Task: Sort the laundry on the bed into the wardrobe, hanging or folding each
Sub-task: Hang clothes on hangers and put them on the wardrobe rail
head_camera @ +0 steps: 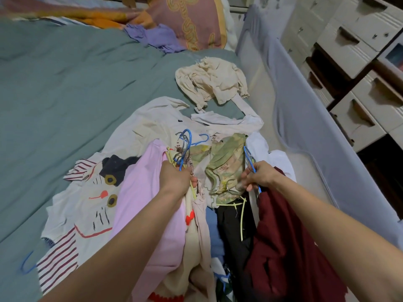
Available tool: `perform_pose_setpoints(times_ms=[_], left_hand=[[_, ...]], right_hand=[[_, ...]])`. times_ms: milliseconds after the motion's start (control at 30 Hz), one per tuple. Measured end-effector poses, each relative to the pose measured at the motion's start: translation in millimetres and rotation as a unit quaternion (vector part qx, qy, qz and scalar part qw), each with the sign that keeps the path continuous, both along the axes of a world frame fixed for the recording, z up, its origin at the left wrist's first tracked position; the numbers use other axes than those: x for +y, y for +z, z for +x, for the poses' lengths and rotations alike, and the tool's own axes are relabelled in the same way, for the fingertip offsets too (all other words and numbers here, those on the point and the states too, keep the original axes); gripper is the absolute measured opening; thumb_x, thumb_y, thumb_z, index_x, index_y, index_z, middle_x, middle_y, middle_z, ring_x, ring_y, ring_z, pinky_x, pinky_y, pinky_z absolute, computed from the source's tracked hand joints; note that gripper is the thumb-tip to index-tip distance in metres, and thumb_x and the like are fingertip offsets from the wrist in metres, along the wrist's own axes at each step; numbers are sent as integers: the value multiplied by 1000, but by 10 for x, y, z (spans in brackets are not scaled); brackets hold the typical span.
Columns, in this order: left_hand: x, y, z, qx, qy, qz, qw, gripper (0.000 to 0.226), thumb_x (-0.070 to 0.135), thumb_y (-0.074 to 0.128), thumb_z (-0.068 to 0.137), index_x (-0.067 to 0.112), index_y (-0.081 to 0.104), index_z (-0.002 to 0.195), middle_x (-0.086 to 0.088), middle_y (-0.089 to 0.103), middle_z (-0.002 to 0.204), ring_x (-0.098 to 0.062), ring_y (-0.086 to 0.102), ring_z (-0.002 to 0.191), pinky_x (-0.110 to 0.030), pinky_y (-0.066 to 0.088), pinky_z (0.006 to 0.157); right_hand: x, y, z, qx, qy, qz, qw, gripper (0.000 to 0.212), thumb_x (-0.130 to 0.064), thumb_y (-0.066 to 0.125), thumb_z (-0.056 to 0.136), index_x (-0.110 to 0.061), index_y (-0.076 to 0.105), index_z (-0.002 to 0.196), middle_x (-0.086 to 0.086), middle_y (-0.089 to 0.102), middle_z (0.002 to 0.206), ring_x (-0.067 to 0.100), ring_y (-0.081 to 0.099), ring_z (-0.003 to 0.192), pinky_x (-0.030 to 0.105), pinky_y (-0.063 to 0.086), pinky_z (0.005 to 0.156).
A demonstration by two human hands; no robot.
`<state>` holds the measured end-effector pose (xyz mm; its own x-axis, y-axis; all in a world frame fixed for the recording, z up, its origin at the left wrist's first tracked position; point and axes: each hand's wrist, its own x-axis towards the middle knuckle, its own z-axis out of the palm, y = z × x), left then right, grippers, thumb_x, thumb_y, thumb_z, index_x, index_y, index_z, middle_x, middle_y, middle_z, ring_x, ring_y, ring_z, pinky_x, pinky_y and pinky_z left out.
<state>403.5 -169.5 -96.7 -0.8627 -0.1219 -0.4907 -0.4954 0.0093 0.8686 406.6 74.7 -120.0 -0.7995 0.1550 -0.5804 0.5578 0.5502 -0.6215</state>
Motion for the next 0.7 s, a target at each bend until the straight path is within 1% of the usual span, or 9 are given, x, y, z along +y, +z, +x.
perform_pose_setpoints(times_ms=[133, 200, 300, 433, 467, 533, 567, 600, 700], left_hand=[[-62, 60, 30, -3, 1, 4, 1000, 28, -3, 54, 93, -11, 48, 119, -13, 56, 81, -8, 54, 36, -23, 48, 40], [-83, 88, 65, -1, -4, 4, 1000, 27, -2, 54, 94, -11, 49, 119, -11, 57, 78, -7, 54, 37, -22, 49, 41], [-109, 130, 101, 0, -8, 4, 1000, 25, -2, 53, 94, -12, 50, 117, -10, 55, 78, -7, 53, 37, -21, 48, 40], [-120, 189, 118, -2, -11, -4, 1000, 24, -2, 52, 94, -11, 50, 117, -10, 56, 79, -8, 53, 37, -21, 47, 39], [-115, 199, 125, -3, -13, -6, 1000, 24, -2, 52, 94, -11, 50, 117, -10, 56, 79, -8, 53, 38, -21, 48, 39], [-95, 205, 137, -2, -16, -12, 1000, 23, -2, 52, 94, -10, 51, 116, -9, 56, 77, -8, 53, 37, -23, 48, 41], [-82, 201, 143, -2, -17, -16, 1000, 23, -1, 53, 94, -10, 51, 116, -8, 57, 75, -8, 53, 36, -24, 49, 42], [-68, 197, 152, -1, -19, -21, 1000, 23, -1, 53, 94, -10, 51, 115, -8, 57, 74, -8, 53, 36, -25, 49, 44], [-40, 194, 180, 1, -22, -27, 999, 22, -1, 54, 94, -10, 53, 114, -9, 58, 69, -8, 54, 36, -29, 50, 50]], right_hand=[[-108, -87, 73, -47, 41, 72, 995, 26, 12, 73, 70, -7, 57, 63, 10, 64, 59, 13, 63, 42, 16, 42, 39], [-157, -115, 93, -60, 56, 139, 987, 21, 2, 70, 78, -8, 56, 66, 13, 69, 71, 21, 70, 61, 20, 46, 43], [-127, 35, 193, -83, 85, 285, 951, 9, -6, 57, 90, -2, 62, 97, 15, 68, 110, 26, 67, 100, 28, 52, 72], [64, 306, 481, -203, 211, 316, 902, 41, -27, 56, 96, 2, 57, 125, 13, 58, 131, 23, 56, 99, 24, 39, 97], [103, 358, 554, -217, 232, 281, 906, 42, -30, 52, 98, 4, 59, 121, 14, 64, 123, 23, 60, 97, 22, 41, 92], [178, 348, 563, -232, -41, 41, 971, 29, -15, 49, 100, 9, 61, 90, 11, 74, 81, 12, 67, 63, 17, 49, 58], [195, 291, 553, -187, -121, -68, 972, 23, -5, 49, 98, 5, 56, 79, 10, 71, 65, 8, 64, 49, 16, 46, 45], [182, 254, 550, -152, -159, -152, 964, 22, 2, 48, 96, 3, 51, 75, 12, 67, 62, 10, 65, 50, 14, 46, 41], [20, 107, 624, -43, -265, -339, 902, 17, 8, 48, 94, 3, 52, 78, 22, 63, 77, 27, 70, 72, 30, 59, 63]])
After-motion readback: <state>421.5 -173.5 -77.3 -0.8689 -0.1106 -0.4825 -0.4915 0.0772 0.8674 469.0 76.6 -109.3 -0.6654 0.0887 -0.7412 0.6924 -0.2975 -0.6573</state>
